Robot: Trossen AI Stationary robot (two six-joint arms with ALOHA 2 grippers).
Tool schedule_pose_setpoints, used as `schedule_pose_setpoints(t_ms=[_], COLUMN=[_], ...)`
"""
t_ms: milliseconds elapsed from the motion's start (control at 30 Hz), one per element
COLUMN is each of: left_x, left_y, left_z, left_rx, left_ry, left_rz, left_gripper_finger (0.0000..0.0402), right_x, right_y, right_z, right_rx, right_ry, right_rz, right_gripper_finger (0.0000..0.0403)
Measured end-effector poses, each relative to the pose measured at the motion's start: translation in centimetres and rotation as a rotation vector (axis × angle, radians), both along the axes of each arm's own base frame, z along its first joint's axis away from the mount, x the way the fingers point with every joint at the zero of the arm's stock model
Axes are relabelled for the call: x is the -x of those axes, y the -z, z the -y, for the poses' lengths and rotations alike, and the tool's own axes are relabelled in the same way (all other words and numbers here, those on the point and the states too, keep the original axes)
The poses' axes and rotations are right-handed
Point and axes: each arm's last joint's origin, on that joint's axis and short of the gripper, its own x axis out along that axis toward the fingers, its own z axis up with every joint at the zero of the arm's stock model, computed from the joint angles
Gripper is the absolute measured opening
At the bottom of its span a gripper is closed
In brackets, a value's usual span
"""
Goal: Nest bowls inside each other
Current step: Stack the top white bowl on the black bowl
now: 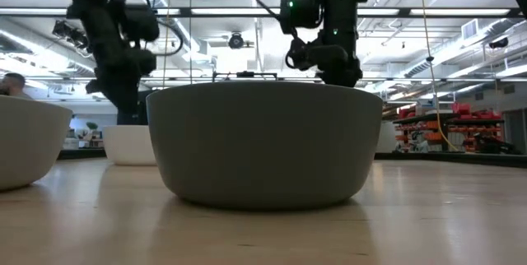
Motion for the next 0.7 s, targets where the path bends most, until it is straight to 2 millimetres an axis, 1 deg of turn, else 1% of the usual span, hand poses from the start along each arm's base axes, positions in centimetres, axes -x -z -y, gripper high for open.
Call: schedule_pose_setpoints(t_ms=[133, 333, 567, 700], left_x=[-0.1, -0.6, -1.3, -1.6], left_y=[1.0, 2.1, 3.2, 3.9], left_z=[-1.0, -1.8, -2.4, -2.8], left_rx=[0.031, 0.046, 0.057, 0.073], left_ry=[-0.025, -0.021, -0.021, -0.021], left_rz=[-0.036, -0.055, -0.067, -0.082], left_gripper_finger=[0.0092, 0.0098, 0.0098, 0.0099], right_x=[0.0, 0.8, 2.1, 2.6], right_y=[-0.9, -3.2, -5.8, -6.7], right_z=[-1.7, -3.9, -5.5, -6.2], right_rx=[0.035, 0.101, 0.134, 0.139], right_ry=[-0.023, -0.024, -0.015, -0.019], right_rz=[0.026, 0.101, 0.197, 0.229], right_gripper_finger=[0.0028, 0.0028, 0.0028, 0.0028])
